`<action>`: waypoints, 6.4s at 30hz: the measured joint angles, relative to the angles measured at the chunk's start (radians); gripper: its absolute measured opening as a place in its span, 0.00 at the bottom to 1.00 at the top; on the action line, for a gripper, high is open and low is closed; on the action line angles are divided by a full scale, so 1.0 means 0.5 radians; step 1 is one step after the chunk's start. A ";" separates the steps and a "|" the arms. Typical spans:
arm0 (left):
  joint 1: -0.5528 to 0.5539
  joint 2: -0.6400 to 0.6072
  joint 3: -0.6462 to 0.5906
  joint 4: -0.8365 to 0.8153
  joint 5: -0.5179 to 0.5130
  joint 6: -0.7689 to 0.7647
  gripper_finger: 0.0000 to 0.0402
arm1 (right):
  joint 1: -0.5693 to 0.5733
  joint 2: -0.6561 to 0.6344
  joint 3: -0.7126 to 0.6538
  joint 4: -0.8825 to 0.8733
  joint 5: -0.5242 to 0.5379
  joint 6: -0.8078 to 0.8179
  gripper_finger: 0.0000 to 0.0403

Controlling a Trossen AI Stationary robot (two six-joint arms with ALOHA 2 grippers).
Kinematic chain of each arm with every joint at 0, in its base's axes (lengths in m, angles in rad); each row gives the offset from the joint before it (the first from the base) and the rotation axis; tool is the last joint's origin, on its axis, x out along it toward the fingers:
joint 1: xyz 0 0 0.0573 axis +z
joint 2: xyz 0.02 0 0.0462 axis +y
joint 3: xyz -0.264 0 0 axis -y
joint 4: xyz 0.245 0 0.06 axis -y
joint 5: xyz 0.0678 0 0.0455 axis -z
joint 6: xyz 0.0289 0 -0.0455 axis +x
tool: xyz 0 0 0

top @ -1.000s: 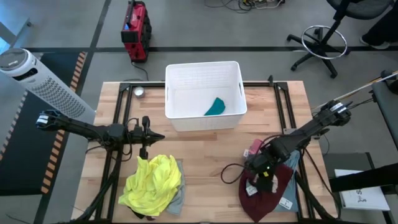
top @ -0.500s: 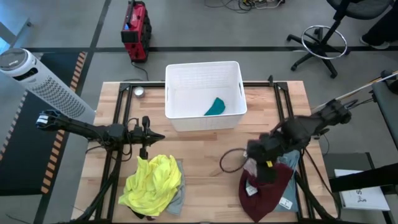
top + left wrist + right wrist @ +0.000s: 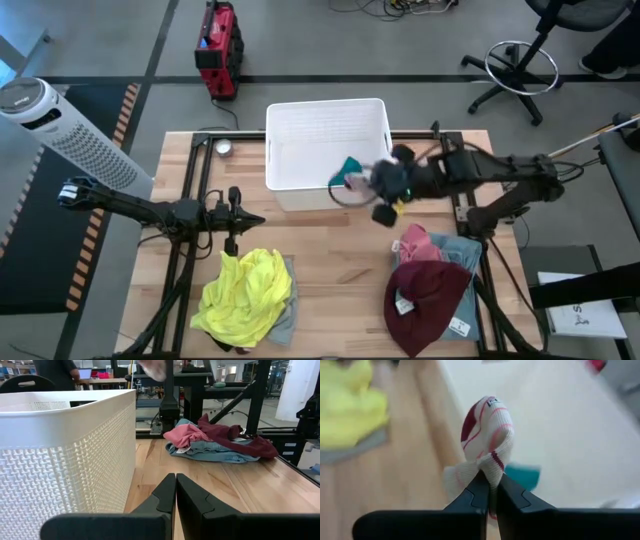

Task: Sort clothes
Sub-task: Put the striped sock into the white laundry bin, then put the red underwear into the white laundry bin

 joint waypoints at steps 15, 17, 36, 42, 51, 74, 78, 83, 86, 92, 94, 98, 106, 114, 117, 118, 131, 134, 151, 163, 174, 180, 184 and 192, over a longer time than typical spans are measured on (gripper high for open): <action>0.001 -0.001 0.000 0.003 0.000 0.000 0.00 | -0.649 0.197 -0.002 0.484 -0.005 -0.500 0.08; 0.000 0.000 0.000 0.000 0.000 0.000 0.00 | -0.660 0.252 -0.002 0.503 -0.006 -0.527 0.14; 0.001 0.014 0.000 -0.034 0.000 0.000 0.00 | -0.403 0.223 0.228 0.153 -0.102 -0.610 0.66; 0.000 0.028 0.000 -0.034 0.000 0.000 0.00 | -0.127 0.139 0.219 -0.391 -0.254 -0.420 0.67; 0.001 0.032 0.000 -0.031 0.000 0.000 0.00 | 0.363 0.137 0.045 -0.588 -0.390 0.074 0.69; 0.001 0.034 0.000 -0.040 0.000 0.000 0.00 | 0.814 0.151 -0.723 -0.208 -0.930 0.746 0.72; 0.001 0.036 0.000 -0.041 0.000 0.000 0.00 | 0.814 0.151 -0.822 -0.109 -0.968 0.759 0.74; 0.000 0.040 0.000 -0.044 0.000 0.000 0.00 | 0.814 0.151 -0.929 -0.073 -0.969 0.740 0.73; 0.000 0.040 0.000 -0.046 0.000 0.000 0.00 | 0.814 0.151 -0.997 0.002 -1.025 0.720 0.72; 0.001 0.043 0.000 -0.045 0.000 0.000 0.00 | 0.813 0.151 -1.095 0.058 -1.070 0.692 0.59; 0.000 0.045 0.000 -0.048 0.000 0.000 0.00 | 0.812 0.151 -1.120 0.060 -1.069 0.676 0.49; 0.000 0.047 0.000 -0.046 0.000 0.000 0.00 | 0.812 0.151 -1.122 0.070 -1.068 0.561 0.20; 0.000 0.050 0.000 -0.045 0.000 0.000 0.00 | 0.809 0.151 -0.910 0.081 -1.012 0.441 0.02; 0.001 0.058 0.000 -0.043 0.000 0.000 0.00 | 0.804 0.151 -0.527 0.087 -0.832 0.299 0.00; 0.002 0.057 0.000 -0.043 0.000 0.000 0.00 | 0.790 0.151 -0.378 0.089 -0.684 0.206 0.00; 0.002 0.057 0.000 -0.043 0.000 0.000 0.00 | 0.780 0.151 -0.332 0.094 -0.639 0.186 0.00; 0.002 0.058 0.000 -0.043 -0.001 0.000 0.00 | 0.555 0.151 0.123 0.253 -0.040 -0.220 0.00; 0.002 0.057 0.000 -0.043 -0.001 0.000 0.00 | 0.464 0.151 0.237 0.365 0.006 -0.361 0.00; 0.002 0.058 0.000 -0.039 -0.002 0.015 0.00 | -0.245 0.150 0.653 0.950 0.031 -1.023 0.00; 0.002 0.058 0.001 -0.018 -0.002 0.031 0.00 | -0.593 0.445 0.640 0.948 -0.212 -1.009 0.00; 0.002 0.060 0.001 -0.014 -0.002 0.030 0.00 | -0.641 0.868 0.639 0.845 -0.286 -0.921 0.02; 0.002 0.060 0.001 -0.016 -0.002 0.030 0.00 | -0.640 0.967 0.639 0.804 -0.278 -0.900 0.19; 0.002 0.060 0.001 -0.015 -0.002 0.030 0.00 | -0.641 0.958 0.639 0.804 -0.264 -0.863 0.34; 0.002 0.060 0.001 -0.016 -0.002 0.030 0.00 | -0.631 0.748 0.639 0.662 -0.194 -0.900 0.55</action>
